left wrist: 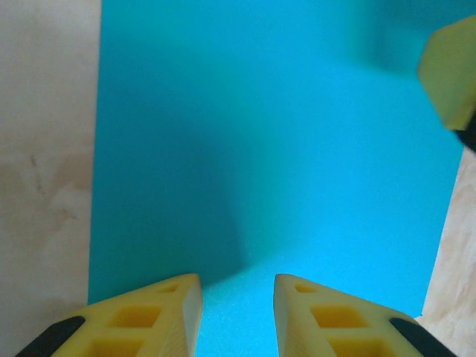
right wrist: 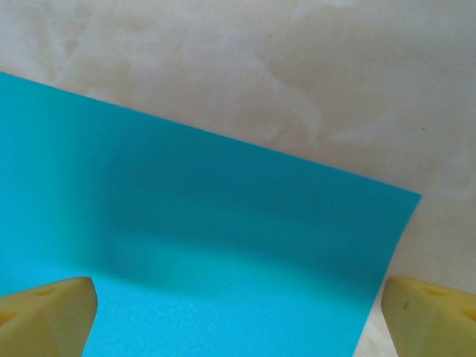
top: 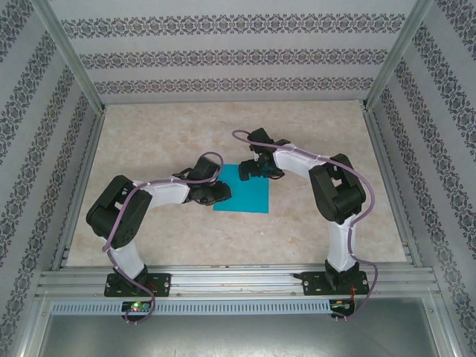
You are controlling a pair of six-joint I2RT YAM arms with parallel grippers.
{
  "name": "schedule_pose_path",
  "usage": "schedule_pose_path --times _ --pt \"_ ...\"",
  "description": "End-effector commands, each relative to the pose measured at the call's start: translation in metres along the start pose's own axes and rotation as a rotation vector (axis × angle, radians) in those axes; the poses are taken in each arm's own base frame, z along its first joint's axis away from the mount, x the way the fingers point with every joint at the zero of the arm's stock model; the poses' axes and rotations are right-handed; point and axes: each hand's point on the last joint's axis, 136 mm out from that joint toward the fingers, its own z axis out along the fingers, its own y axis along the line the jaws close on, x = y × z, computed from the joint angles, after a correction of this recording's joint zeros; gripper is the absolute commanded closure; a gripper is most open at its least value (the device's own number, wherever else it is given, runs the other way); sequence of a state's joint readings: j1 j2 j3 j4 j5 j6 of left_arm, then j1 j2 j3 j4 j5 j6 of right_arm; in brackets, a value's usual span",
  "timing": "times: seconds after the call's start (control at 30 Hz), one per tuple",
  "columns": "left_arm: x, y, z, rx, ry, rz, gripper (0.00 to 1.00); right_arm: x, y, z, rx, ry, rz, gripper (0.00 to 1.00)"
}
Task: Fold a paper plane with a square sheet of paper (fold left side to right side)
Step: Pick up the square sheet of paper from the center of the table.
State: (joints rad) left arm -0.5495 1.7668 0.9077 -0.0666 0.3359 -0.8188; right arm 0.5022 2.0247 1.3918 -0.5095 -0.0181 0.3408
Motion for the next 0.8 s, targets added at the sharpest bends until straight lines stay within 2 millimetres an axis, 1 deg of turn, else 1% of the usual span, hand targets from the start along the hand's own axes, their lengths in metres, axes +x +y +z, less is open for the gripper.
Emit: schedule_pose_path --times 0.0,0.1,0.2,0.27,0.43,0.67,0.77 --pt "0.013 0.024 0.011 -0.074 0.055 -0.014 0.67 0.01 0.002 0.005 0.021 0.045 -0.004 0.02" --pt "0.015 0.025 0.013 -0.074 0.059 -0.017 0.67 0.02 0.005 0.012 -0.002 0.08 0.004 0.03" --pt "0.015 0.024 0.014 -0.067 0.064 -0.018 0.67 0.028 0.015 0.015 -0.053 0.109 0.014 0.06" --pt "0.015 0.022 0.015 -0.058 0.064 -0.02 0.67 0.033 0.023 0.013 -0.084 0.116 0.011 0.06" --pt "0.014 0.019 0.015 -0.042 0.06 -0.018 0.67 0.036 0.032 0.002 -0.097 0.101 -0.004 0.1" --pt "0.009 0.006 0.014 0.028 0.042 -0.025 0.67 0.042 0.05 -0.008 -0.169 0.11 -0.002 0.24" --pt "0.008 0.002 0.012 0.045 0.034 -0.023 0.66 0.044 0.054 -0.007 -0.197 0.118 0.009 0.31"
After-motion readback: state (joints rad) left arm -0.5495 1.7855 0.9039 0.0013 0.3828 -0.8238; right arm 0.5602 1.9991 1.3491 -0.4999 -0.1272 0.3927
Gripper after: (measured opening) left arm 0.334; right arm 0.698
